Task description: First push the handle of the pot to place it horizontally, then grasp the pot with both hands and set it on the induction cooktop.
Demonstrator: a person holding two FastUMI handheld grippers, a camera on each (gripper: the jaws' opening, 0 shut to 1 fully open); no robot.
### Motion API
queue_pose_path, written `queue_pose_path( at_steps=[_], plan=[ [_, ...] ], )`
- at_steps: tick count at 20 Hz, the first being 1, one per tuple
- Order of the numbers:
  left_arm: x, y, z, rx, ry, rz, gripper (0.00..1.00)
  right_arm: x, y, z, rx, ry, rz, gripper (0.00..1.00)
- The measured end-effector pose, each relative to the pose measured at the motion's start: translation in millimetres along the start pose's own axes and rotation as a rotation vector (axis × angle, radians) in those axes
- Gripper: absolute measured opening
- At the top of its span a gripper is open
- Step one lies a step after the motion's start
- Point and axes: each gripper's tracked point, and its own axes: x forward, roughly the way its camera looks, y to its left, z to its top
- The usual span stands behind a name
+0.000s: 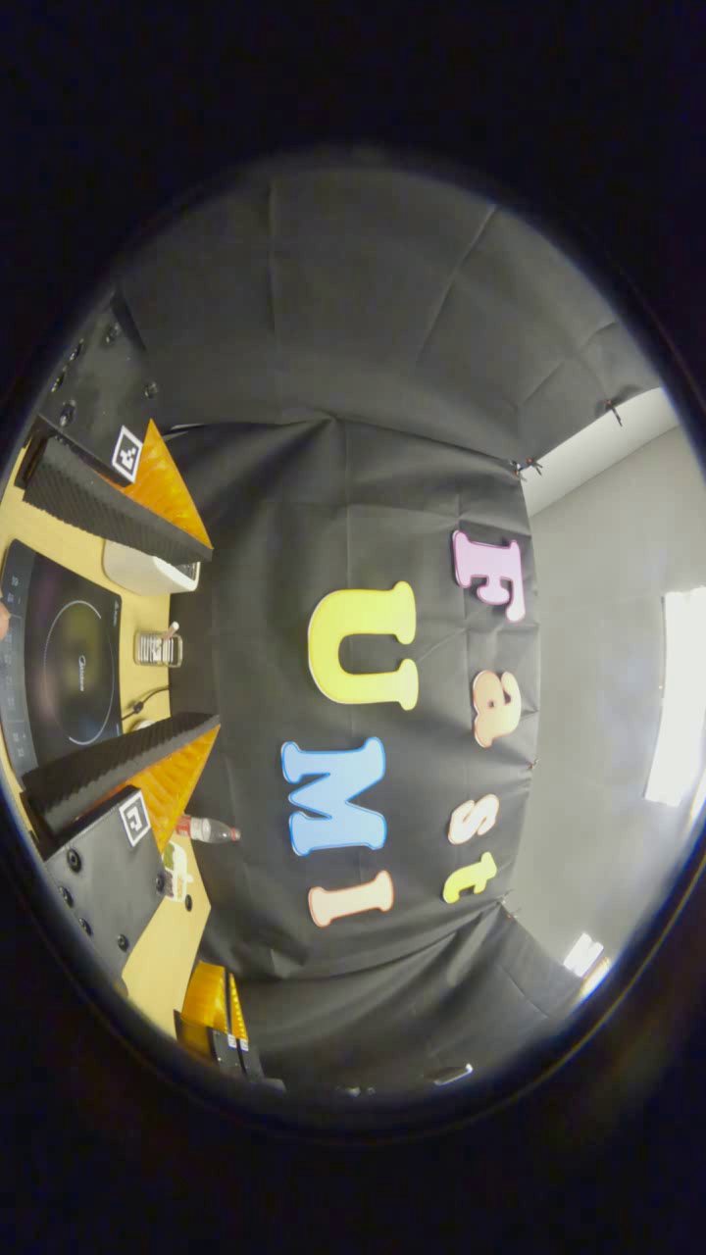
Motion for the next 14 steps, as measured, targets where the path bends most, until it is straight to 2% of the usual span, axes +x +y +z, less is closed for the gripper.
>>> queue_pose_path(
  at_steps=[5, 14],
  plan=[
    [7.3, 8.1, -7.8, -0.013, 0.011, 0.032, 0.98, 10.4, 20.3, -51.0, -0.041, 0.146, 0.125, 0.04],
    [35.3, -23.7, -23.3, -0.022, 0.047, 0.081, 1.0, -4.9, 22.8, -157.3, -0.091, 0.459, 0.38, 0.04]
  ],
)
